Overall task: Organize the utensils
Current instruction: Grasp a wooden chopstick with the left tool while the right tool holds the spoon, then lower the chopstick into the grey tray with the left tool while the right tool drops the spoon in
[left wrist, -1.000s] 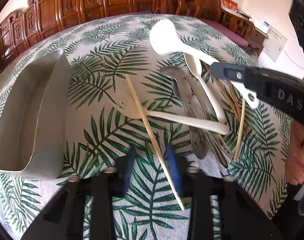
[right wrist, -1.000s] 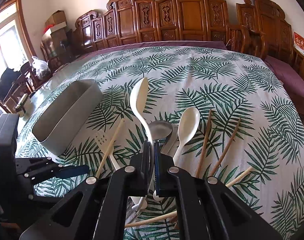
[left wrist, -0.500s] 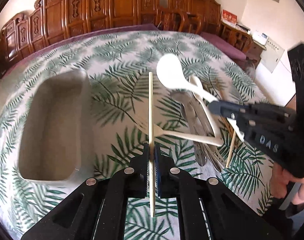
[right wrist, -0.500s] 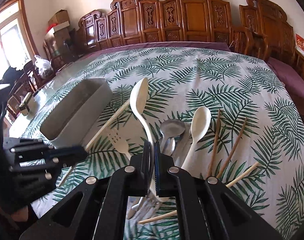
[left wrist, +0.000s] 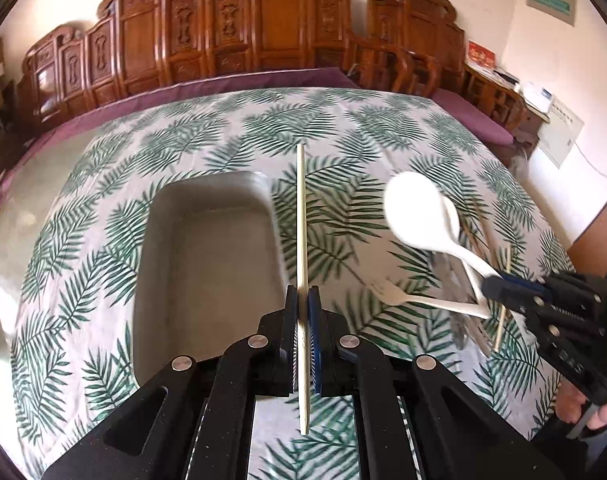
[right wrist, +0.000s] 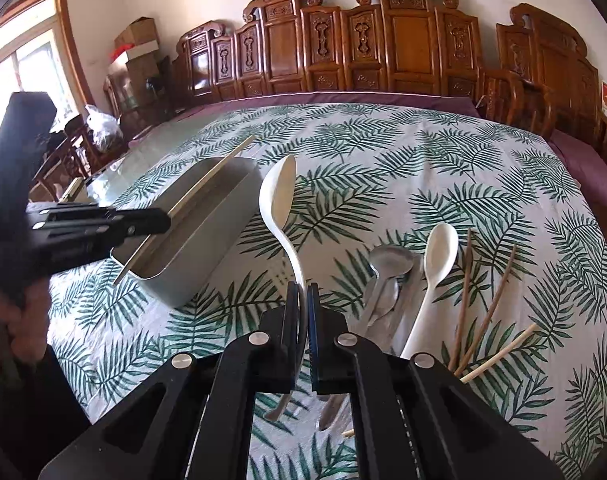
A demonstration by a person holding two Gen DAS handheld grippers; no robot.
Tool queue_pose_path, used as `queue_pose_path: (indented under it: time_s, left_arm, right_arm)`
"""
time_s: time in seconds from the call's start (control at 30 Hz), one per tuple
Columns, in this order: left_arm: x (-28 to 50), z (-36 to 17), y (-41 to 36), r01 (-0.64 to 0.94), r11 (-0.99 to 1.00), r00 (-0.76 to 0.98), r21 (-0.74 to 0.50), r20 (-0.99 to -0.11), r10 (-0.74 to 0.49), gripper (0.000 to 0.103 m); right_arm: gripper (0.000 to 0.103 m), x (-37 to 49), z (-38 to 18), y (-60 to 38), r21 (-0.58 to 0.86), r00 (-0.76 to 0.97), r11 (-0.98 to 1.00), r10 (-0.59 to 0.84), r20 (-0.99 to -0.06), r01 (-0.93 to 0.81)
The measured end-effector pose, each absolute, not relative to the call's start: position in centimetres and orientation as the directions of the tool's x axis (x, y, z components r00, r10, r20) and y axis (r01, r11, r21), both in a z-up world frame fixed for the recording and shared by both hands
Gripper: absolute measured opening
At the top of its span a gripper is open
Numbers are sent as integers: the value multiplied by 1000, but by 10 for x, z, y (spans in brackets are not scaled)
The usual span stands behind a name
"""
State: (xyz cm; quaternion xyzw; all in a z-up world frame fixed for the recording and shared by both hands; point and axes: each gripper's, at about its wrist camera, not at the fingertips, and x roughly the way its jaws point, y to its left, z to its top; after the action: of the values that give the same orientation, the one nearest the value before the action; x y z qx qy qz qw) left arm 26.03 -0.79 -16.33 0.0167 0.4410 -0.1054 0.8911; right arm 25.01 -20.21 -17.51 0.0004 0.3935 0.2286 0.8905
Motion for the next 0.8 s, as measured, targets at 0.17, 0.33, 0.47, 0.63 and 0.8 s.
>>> queue_pose_path:
  time_s: [0.17, 0.33, 0.47, 0.63, 0.8]
  left_arm:
    - [269, -170, 16, 156, 984, 591, -88, -790, -164, 5]
    - [280, -181, 38, 116, 986, 573, -122, -802, -167, 5]
    - [287, -189, 49, 93, 989, 563, -116, -813, -149, 5]
    - [296, -202, 60, 77, 990, 531, -118, -835, -141, 5]
    - [293, -200, 67, 75, 989, 533, -131, -832, -151, 13]
  right_arm:
    - [6, 244, -168, -193, 173, 590, 892, 410, -696, -417]
    - [6, 244, -163, -180, 148, 589, 892, 399, -703, -427]
    - [6, 245, -160, -164, 120, 592, 893, 382, -710, -434]
    - [6, 252, -152, -146, 111, 591, 891, 380, -711, -440]
    - [6, 265, -150, -123, 125, 577, 891, 383, -721, -436]
